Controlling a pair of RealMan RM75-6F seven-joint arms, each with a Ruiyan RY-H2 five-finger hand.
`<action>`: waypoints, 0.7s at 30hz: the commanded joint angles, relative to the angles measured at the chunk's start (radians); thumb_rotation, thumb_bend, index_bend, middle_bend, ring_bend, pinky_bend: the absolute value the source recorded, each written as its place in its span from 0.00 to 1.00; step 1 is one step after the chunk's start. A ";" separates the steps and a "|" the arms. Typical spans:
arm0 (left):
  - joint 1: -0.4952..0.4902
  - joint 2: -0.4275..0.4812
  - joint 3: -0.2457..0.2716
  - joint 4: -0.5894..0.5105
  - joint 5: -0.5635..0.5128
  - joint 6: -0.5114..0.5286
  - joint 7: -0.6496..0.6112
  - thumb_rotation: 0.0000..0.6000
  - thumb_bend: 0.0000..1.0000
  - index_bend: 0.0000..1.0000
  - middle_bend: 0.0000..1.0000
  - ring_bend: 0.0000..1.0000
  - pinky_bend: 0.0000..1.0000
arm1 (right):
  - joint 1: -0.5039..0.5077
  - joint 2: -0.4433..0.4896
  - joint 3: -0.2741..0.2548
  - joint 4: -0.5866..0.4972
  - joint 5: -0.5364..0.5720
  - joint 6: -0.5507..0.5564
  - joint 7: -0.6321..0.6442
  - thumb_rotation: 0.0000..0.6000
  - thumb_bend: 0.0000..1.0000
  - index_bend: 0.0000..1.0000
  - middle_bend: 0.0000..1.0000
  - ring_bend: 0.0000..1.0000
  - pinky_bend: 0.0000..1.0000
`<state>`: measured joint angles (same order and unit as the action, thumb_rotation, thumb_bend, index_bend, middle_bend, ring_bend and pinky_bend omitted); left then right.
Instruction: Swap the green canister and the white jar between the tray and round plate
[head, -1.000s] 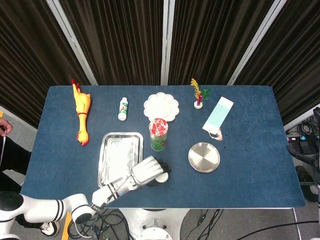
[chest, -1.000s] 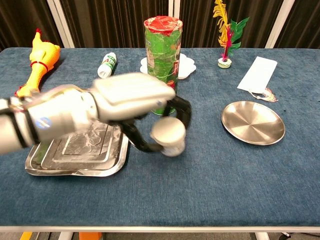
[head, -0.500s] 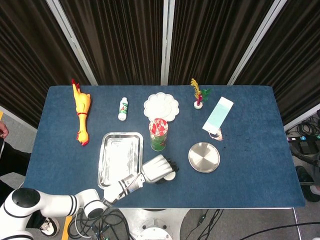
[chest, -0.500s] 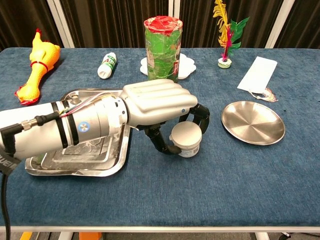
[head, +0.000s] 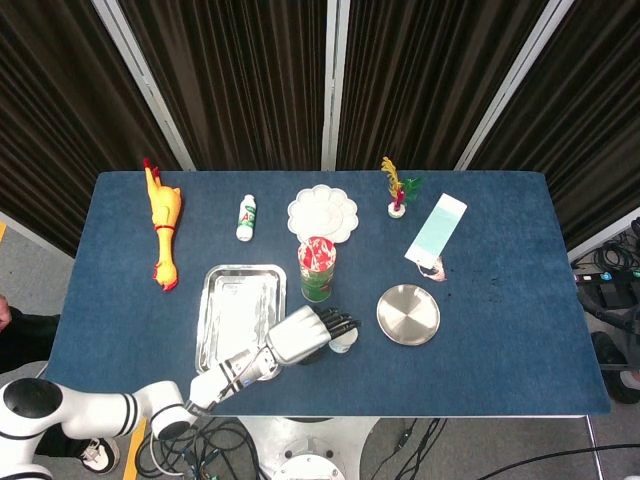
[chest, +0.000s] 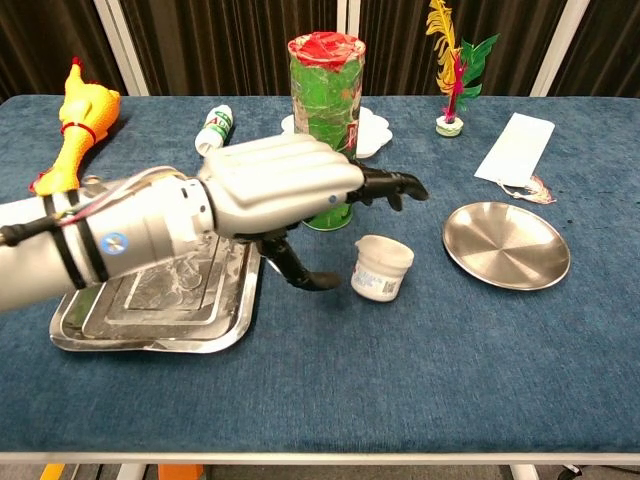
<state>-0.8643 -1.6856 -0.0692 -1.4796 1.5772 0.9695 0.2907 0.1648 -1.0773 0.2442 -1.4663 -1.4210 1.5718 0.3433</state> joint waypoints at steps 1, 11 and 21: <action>0.058 0.070 0.030 -0.061 -0.009 0.059 0.030 1.00 0.22 0.09 0.17 0.23 0.53 | 0.000 0.003 0.001 -0.005 -0.003 0.002 -0.004 1.00 0.04 0.00 0.06 0.00 0.16; 0.227 0.296 0.068 -0.157 -0.131 0.192 0.099 1.00 0.22 0.23 0.27 0.27 0.53 | 0.001 0.006 0.003 -0.028 -0.012 0.005 -0.018 1.00 0.04 0.00 0.06 0.00 0.16; 0.255 0.385 -0.070 -0.111 -0.210 0.277 -0.009 1.00 0.12 0.16 0.22 0.21 0.43 | 0.006 0.007 0.006 -0.042 -0.009 -0.006 -0.038 1.00 0.04 0.00 0.06 0.00 0.16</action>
<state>-0.6101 -1.3172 -0.1068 -1.6028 1.3470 1.2177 0.3155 0.1709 -1.0703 0.2498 -1.5076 -1.4302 1.5664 0.3062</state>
